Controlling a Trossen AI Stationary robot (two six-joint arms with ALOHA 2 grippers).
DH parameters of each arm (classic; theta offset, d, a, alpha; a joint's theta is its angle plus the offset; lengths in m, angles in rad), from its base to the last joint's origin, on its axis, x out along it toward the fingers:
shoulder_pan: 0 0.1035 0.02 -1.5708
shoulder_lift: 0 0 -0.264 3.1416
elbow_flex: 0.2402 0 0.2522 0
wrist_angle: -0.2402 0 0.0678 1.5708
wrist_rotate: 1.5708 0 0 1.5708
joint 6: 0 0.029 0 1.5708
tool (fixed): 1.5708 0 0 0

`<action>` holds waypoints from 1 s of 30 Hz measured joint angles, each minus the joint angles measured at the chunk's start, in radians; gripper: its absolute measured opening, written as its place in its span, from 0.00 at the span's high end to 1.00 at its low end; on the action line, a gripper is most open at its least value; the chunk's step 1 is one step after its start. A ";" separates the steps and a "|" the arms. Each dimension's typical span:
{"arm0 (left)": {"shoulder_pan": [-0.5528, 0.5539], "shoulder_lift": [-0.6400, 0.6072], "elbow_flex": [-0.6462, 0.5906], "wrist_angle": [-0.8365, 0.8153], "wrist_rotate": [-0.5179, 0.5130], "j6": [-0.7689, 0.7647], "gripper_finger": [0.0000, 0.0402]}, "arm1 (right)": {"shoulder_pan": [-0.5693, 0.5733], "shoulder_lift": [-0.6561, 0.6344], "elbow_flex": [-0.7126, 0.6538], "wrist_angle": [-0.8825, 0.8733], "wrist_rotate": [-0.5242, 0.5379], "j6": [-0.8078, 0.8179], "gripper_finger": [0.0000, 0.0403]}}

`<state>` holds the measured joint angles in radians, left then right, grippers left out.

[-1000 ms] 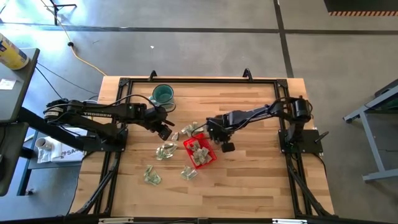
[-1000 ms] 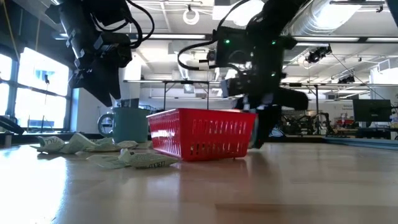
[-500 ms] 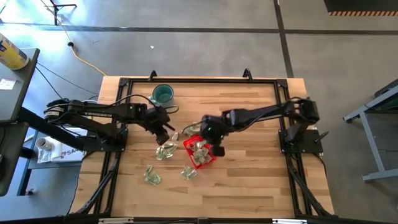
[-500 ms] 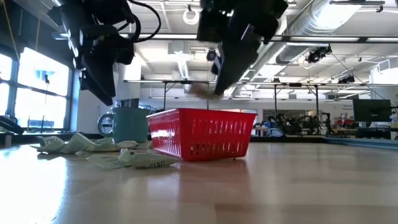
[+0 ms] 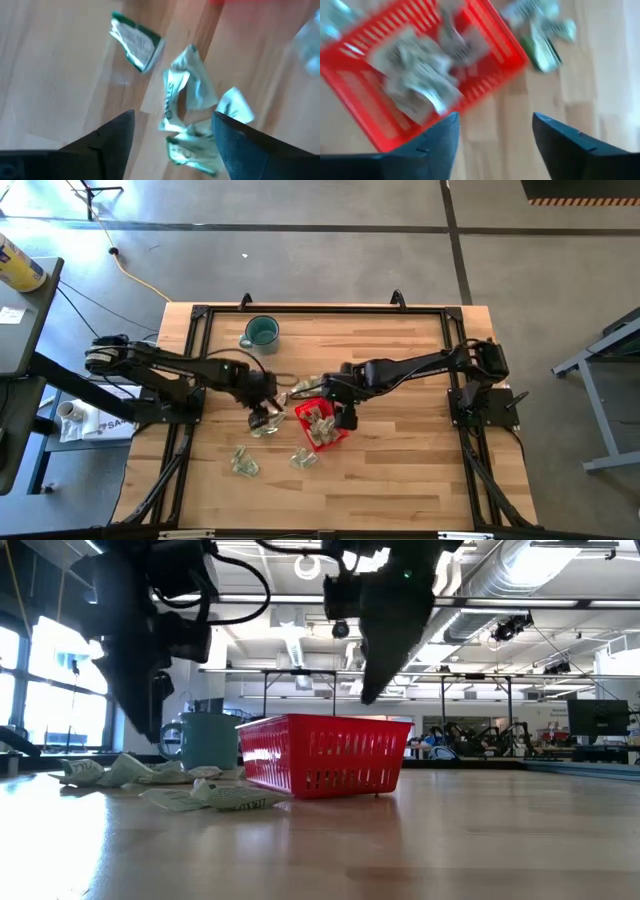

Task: Pick and place Stevia / Truvia into bins
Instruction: Put the white stevia packet into the basket

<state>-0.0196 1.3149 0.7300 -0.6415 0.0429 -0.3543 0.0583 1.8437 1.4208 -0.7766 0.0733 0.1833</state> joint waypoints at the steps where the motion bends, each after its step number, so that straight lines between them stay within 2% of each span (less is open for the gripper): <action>1: -0.011 0.019 0.000 0.009 -0.024 0.014 0.24 | 0.001 0.000 -0.001 -0.022 0.014 0.000 0.37; 6: -0.026 0.122 -0.001 0.079 -0.114 0.020 0.24 | 0.018 0.001 -0.004 -0.111 0.042 0.000 0.31; 12: -0.026 0.225 0.004 0.126 -0.091 0.061 0.38 | 0.036 0.001 -0.003 -0.120 0.079 -0.004 0.31; 16: -0.026 0.254 0.008 0.117 -0.091 0.058 0.56 | 0.036 -0.007 -0.016 -0.124 0.092 -0.005 0.31; 22: -0.026 0.224 0.048 0.039 -0.074 0.034 0.93 | 0.038 -0.068 -0.063 -0.116 0.145 -0.001 0.31; 24: -0.027 0.194 0.083 -0.003 -0.059 0.017 0.94 | 0.038 -0.100 -0.100 -0.117 0.152 0.021 0.31; 28: -0.027 0.131 0.165 -0.049 -0.054 0.006 0.89 | 0.036 -0.180 -0.196 -0.103 0.157 0.082 0.31; 30: -0.027 0.109 0.207 -0.014 -0.049 0.009 0.91 | 0.036 -0.223 -0.249 -0.076 0.146 0.117 0.31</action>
<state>-0.0463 1.4240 0.9373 -0.6556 -0.0058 -0.3455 0.0944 1.6206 1.1713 -0.8530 0.2192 0.3004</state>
